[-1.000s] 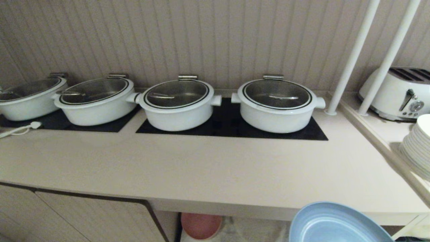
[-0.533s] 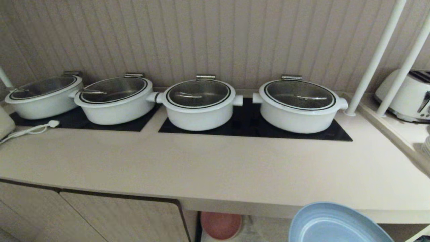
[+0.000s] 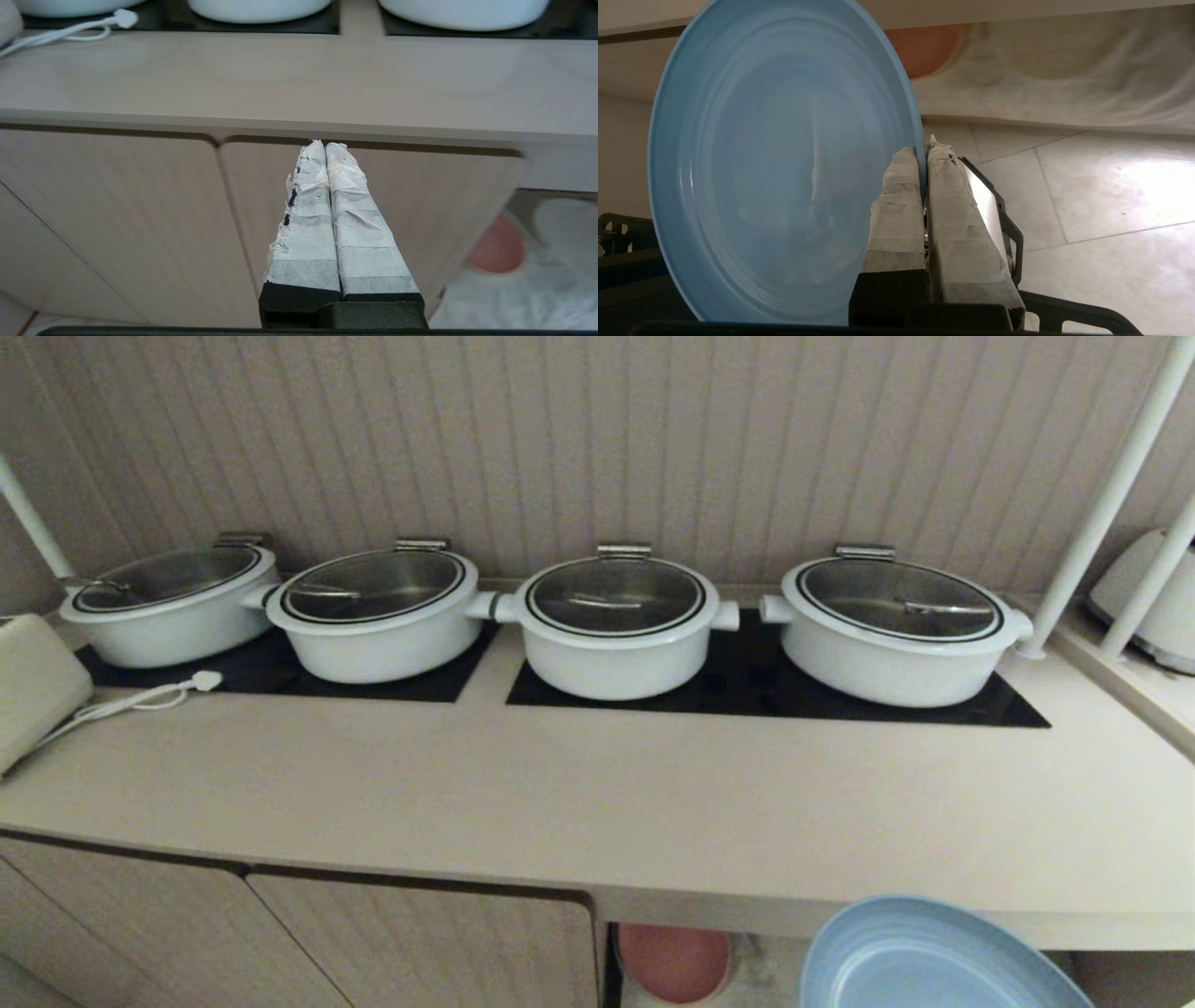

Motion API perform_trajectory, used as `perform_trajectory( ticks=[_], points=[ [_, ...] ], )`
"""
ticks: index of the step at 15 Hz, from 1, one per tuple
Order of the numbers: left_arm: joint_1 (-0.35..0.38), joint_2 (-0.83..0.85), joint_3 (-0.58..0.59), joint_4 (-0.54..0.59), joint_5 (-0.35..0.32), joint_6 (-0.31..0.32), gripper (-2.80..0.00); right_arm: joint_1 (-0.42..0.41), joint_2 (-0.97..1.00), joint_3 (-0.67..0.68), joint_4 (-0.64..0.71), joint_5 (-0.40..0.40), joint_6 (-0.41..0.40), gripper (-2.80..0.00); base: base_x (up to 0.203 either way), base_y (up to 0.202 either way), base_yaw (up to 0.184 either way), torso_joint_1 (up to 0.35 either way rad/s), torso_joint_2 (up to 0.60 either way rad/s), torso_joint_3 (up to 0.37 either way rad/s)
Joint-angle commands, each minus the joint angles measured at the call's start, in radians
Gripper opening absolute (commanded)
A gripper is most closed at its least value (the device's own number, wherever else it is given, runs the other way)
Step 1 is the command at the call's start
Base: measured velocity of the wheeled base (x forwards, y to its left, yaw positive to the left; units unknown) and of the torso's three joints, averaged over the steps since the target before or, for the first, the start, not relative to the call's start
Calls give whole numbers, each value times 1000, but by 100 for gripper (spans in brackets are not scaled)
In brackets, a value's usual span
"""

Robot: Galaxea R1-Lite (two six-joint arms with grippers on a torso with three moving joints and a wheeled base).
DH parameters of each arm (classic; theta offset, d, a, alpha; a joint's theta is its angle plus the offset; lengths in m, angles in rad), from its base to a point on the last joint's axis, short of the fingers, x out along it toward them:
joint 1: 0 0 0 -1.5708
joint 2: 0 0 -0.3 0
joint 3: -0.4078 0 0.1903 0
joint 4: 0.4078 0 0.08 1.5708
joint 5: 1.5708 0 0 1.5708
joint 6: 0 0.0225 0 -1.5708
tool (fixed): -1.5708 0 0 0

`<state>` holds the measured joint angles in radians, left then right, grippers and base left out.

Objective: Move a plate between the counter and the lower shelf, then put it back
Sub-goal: Put the plate

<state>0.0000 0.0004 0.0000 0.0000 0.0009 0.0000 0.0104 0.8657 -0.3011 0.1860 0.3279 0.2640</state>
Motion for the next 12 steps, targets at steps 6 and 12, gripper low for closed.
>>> perform_trajectory(
  ticks=[6,12],
  points=[
    [0,0,0,0,1,0,-280,2,-1,0,1,2,1,-280,0,196,-2,1,3,2],
    [0,0,0,0,-1,2,-280,2,-1,0,1,2,1,-280,0,190,0,3,2,2]
  ],
)
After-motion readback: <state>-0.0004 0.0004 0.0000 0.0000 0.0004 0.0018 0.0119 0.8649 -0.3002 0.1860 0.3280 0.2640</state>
